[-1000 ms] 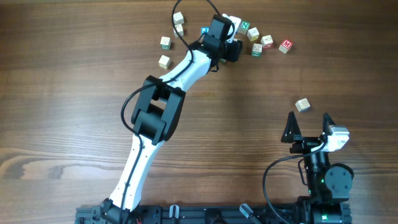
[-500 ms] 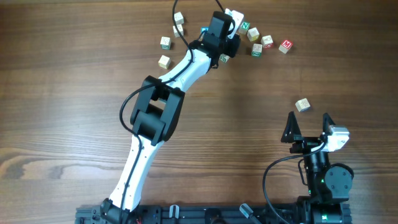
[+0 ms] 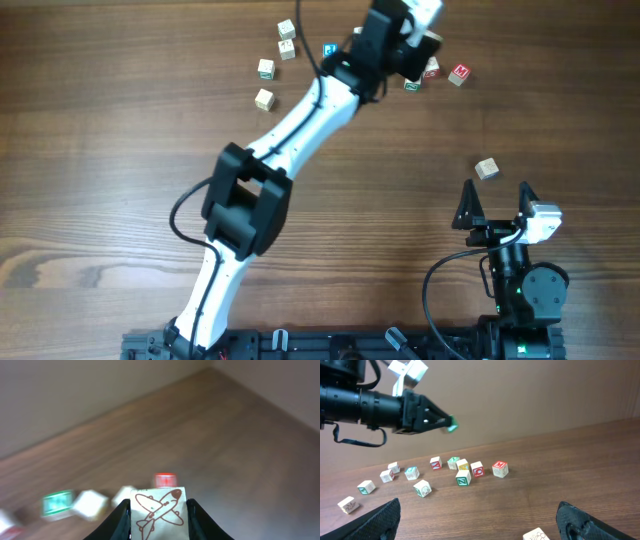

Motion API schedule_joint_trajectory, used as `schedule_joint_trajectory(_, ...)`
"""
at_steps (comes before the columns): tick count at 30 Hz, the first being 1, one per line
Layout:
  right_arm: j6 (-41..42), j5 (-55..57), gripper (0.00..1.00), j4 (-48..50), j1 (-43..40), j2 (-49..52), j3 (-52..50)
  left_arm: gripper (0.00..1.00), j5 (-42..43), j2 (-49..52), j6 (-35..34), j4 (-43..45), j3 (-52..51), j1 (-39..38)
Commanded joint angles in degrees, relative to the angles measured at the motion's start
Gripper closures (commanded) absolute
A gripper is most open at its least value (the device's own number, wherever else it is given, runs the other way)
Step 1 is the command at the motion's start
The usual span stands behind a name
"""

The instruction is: Form a circle

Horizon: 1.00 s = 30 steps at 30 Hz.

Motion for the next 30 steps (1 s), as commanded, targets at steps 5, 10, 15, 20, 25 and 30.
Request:
schedule_joint_trajectory(5,-0.98,-0.42,0.0,0.11,-0.26,-0.26,-0.07,0.69,3.02,3.08,-2.12,0.72,-0.72,-8.39)
schedule_joint_trajectory(10,-0.96,-0.42,0.0,0.11,-0.26,-0.26,-0.07,0.68,3.08,8.15,-2.19,1.05,-0.74,-10.05)
schedule_joint_trajectory(15,-0.98,-0.42,0.0,0.11,-0.26,-0.26,-0.07,0.67,9.51,11.26,-2.23,0.79,-0.74,-10.49)
schedule_joint_trajectory(20,-0.98,-0.42,0.0,0.11,-0.26,-0.26,-0.07,0.63,9.53,12.85,-3.67,0.83,-0.76,-11.65)
schedule_joint_trajectory(25,-0.96,-0.42,0.0,0.11,-0.26,-0.26,-0.07,0.58,9.51,13.27,-3.67,2.89,-0.81,-12.28)
schedule_joint_trajectory(30,-0.98,-0.42,0.0,0.11,-0.26,-0.26,-0.07,0.44,9.51,13.22,-3.67,5.57,-0.79,-11.06)
